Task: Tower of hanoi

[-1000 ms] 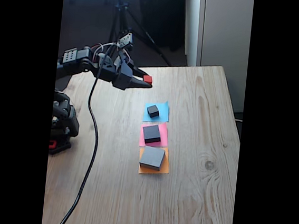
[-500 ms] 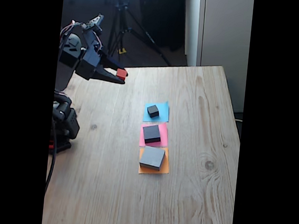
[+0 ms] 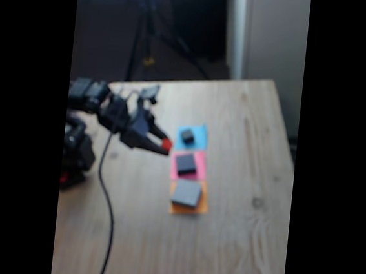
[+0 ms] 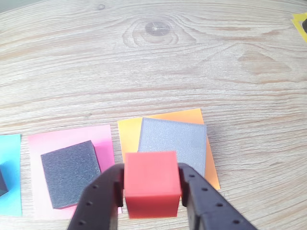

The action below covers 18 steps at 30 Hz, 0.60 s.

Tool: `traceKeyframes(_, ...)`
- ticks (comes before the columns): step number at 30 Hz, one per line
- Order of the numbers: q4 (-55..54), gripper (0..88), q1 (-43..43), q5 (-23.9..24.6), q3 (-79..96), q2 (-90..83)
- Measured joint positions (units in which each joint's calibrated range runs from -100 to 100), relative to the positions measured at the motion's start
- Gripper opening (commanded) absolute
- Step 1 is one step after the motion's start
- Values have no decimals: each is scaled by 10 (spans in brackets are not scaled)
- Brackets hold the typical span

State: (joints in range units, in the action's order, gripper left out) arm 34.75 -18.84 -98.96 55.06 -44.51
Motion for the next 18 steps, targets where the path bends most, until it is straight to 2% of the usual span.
traceKeyframes(3, -139, 11, -4, -2, 103, 21)
traceKeyframes(8, -309, 11, -15, -2, 202, 70)
traceKeyframes(18, -516, 11, -34, -2, 222, 198)
